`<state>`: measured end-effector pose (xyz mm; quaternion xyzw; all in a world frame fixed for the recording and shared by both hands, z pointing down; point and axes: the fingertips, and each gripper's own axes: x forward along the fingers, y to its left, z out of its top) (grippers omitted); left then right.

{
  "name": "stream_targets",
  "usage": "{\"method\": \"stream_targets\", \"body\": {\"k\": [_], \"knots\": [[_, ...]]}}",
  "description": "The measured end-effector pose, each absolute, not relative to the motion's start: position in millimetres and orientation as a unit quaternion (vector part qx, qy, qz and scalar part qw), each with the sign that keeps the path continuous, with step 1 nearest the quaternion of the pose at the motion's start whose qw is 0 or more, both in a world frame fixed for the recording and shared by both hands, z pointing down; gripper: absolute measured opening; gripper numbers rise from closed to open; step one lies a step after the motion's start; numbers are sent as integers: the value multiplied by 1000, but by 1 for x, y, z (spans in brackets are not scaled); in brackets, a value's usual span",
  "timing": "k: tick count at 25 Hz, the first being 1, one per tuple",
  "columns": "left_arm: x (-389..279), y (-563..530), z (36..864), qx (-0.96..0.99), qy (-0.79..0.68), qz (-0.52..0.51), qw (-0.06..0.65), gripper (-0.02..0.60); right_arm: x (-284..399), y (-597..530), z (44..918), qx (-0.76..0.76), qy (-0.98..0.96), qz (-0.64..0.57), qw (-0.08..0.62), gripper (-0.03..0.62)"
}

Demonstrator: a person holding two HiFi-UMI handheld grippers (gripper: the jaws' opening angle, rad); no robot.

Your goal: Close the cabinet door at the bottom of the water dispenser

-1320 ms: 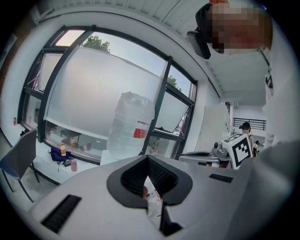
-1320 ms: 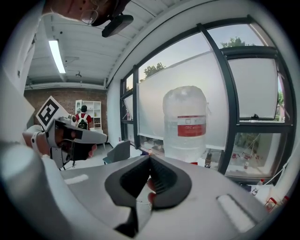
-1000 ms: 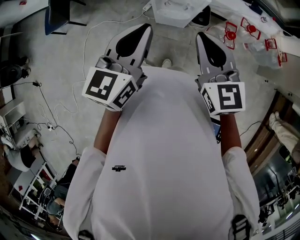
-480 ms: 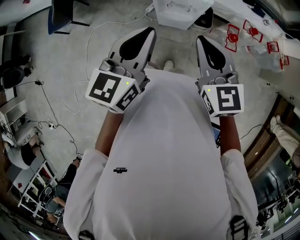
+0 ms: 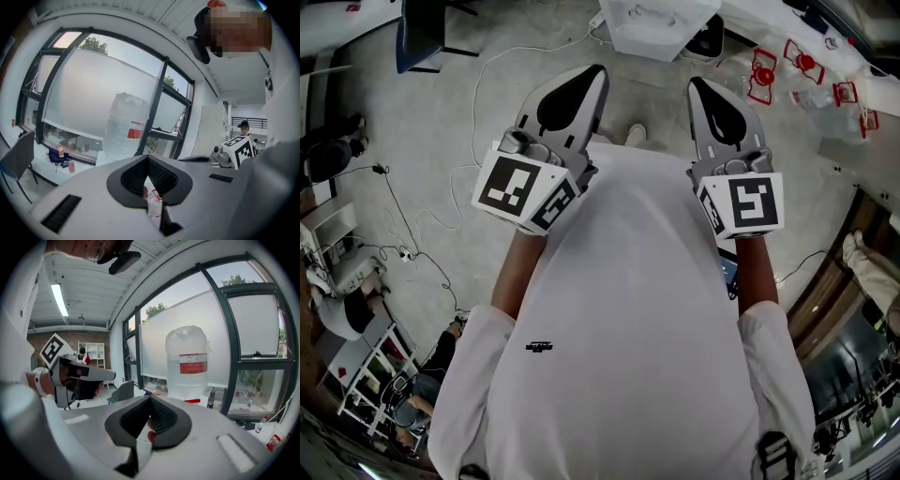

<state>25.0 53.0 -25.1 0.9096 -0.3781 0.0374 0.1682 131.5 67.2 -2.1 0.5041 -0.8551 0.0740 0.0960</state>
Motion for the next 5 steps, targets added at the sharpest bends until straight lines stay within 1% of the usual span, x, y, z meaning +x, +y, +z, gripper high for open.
{"method": "stream_targets", "body": {"k": [5], "knots": [[31,56,-25,911,-376,38,167,3,134,69,0,503,-856,76,94,9]]}}
